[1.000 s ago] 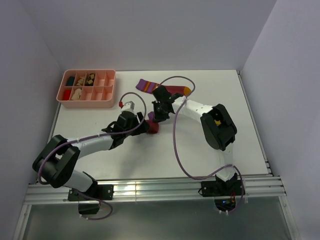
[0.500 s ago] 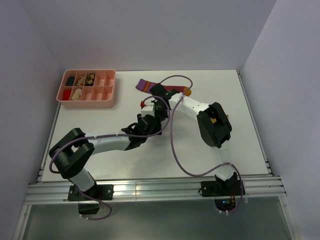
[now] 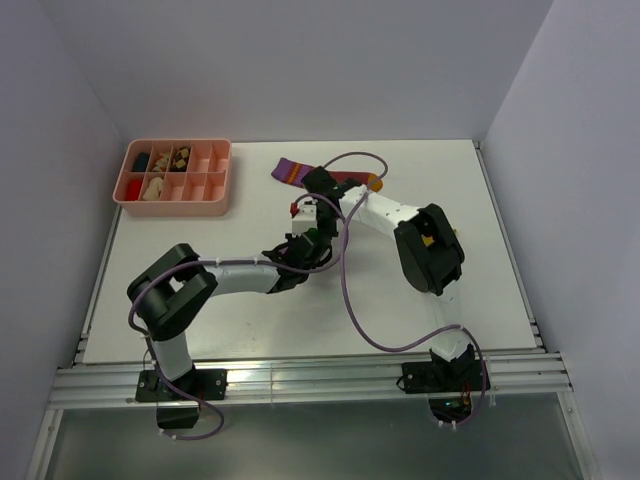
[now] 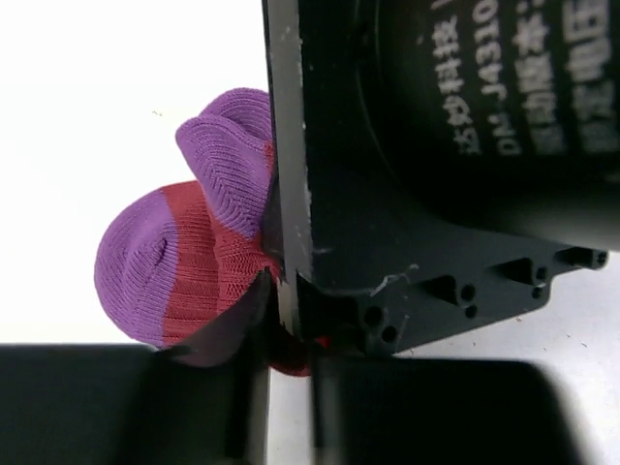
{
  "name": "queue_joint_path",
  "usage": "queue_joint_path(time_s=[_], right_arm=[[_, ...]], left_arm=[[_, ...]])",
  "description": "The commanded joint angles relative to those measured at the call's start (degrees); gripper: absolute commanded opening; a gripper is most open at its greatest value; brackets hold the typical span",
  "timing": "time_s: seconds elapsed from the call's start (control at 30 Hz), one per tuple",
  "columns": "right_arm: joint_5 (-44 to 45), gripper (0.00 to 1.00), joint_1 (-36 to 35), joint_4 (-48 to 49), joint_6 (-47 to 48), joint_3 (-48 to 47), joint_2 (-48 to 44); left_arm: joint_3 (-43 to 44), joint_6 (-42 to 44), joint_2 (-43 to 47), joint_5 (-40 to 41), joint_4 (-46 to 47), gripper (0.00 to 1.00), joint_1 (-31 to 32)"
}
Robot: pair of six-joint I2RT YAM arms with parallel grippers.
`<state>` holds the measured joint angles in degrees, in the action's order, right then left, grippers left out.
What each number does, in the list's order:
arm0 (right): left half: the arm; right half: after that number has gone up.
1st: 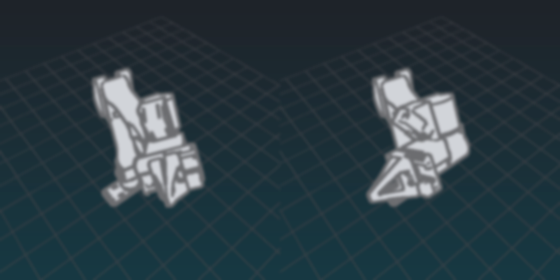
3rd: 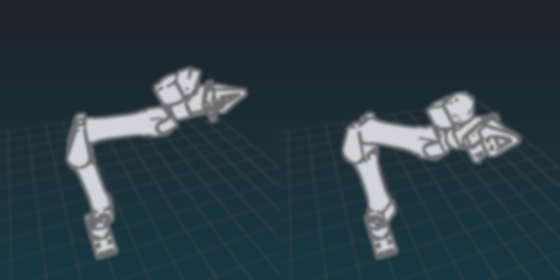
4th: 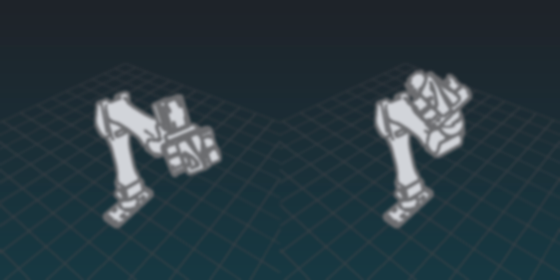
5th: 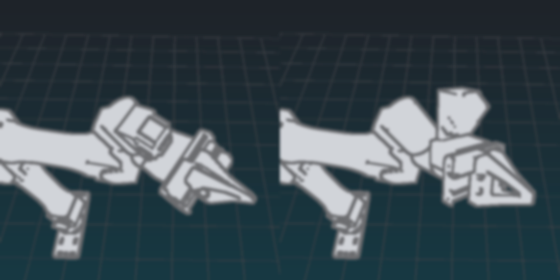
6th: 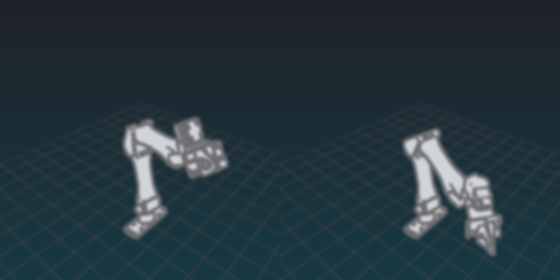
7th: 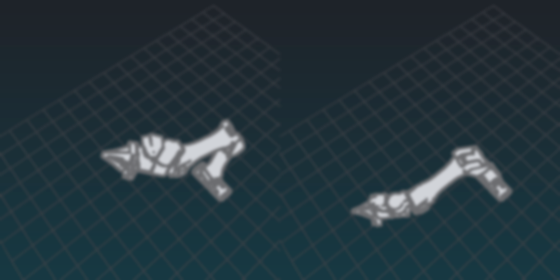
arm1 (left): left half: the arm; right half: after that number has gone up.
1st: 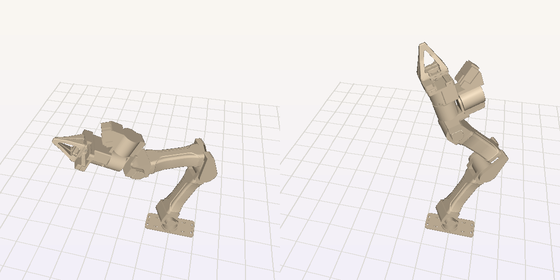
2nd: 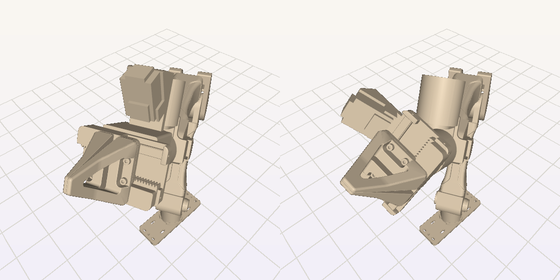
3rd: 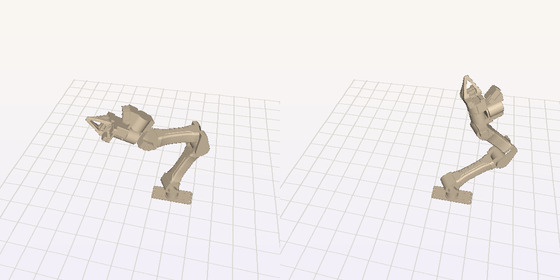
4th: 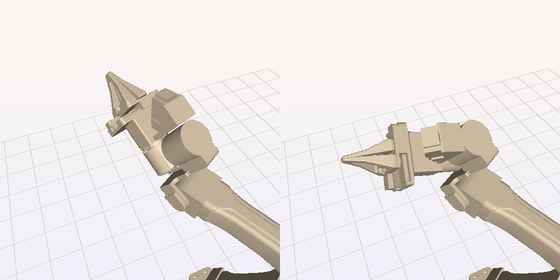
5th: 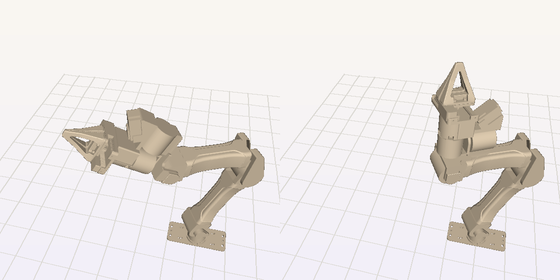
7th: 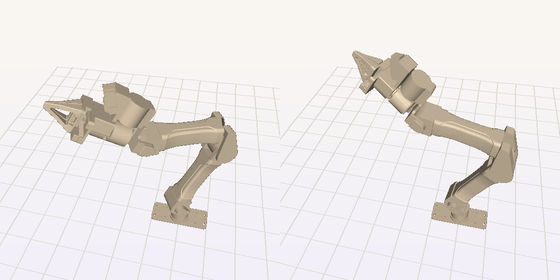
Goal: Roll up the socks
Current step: Roll the sock at the center of the board.
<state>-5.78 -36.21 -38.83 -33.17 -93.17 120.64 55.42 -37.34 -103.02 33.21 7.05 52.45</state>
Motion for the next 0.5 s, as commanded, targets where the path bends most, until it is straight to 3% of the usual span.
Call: queue_joint_path(time_s=[0.0, 0.03, 0.13, 0.23, 0.37, 0.47], right_arm=[[-1.2, 0.0, -1.2, -4.6, -0.5, 3.2, 0.9], [-1.9, 0.0, -1.0, -2.6, -1.0, 4.6, 0.5], [-4.9, 0.03, 0.1, 3.7, -3.8, 9.1, -2.6], [-7.7, 0.18, 1.2, 12.0, -6.9, 14.5, -7.3], [-9.9, 0.48, 3.7, 22.3, -10.4, 20.3, -14.8], [-10.2, 0.62, 4.6, 30.1, -12.2, 24.8, -19.2]], left_arm=[[-0.8, -1.5, -2.1, -2.5, -6.7, 0.09, 0.2], [-1.9, -1.8, -1.0, -2.9, -6.6, 0.01, 0.2], [-4.1, -2.5, 1.8, -4.2, -6.0, 0.01, 0.0], [-7.2, -4.3, 4.7, -8.1, -4.8, 0.01, -1.2], [-12.1, -7.4, 8.5, -14.7, -1.6, 0.01, -4.6], [-16.6, -10.2, 11.7, -22.6, 2.9, 0.01, -8.6]])
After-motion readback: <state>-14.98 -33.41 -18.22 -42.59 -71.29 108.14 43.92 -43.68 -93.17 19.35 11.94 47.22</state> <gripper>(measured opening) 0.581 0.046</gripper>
